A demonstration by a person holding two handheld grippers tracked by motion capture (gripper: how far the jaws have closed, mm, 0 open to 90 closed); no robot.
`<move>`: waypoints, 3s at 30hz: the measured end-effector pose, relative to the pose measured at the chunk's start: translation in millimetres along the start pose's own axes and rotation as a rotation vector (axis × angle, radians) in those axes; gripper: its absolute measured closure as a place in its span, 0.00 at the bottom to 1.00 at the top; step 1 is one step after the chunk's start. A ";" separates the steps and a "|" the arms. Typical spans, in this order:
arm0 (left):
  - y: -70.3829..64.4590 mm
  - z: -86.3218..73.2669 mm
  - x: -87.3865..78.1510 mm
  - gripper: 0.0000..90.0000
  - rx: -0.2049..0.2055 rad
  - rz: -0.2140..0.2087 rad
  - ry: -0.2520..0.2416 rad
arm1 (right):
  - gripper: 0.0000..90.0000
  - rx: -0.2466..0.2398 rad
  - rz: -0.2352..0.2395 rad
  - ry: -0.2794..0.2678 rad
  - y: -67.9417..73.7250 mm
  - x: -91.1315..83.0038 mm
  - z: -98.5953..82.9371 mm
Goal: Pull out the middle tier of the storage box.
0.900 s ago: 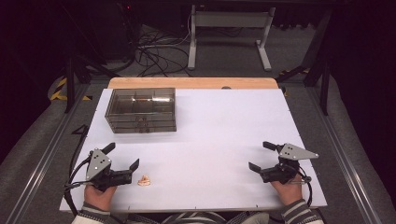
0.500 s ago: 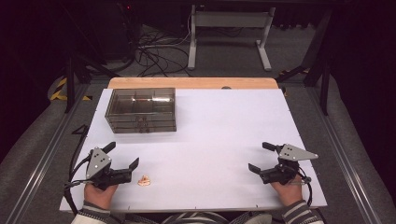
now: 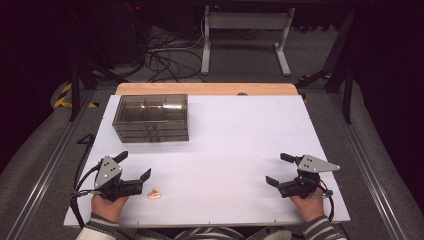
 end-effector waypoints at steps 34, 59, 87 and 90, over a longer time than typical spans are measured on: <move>19.1 40.3 26.5 0.10 -0.008 -0.064 0.000 | 0.01 0.029 0.002 0.028 -2.5 4.0 -2.6; 32.2 54.0 49.7 0.12 0.062 -0.081 0.046 | 0.01 0.037 0.022 0.037 -2.1 6.2 -3.1; 16.6 53.5 44.3 0.27 0.414 -0.011 0.069 | 0.01 0.033 0.037 0.047 -0.9 7.9 -3.9; 16.1 53.5 44.1 0.27 0.431 -0.003 0.062 | 0.01 0.033 0.039 0.046 -0.9 8.0 -3.9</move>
Point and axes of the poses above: each handheld gripper's, and its own axes: x roughly forward along the jaws, z roughly out of its top, y roughly to its left, the point moved 3 cm from there along x, roughly forward along the jaws, and after that the axes turned 9 degrees about -z, right-handed, at the moved point
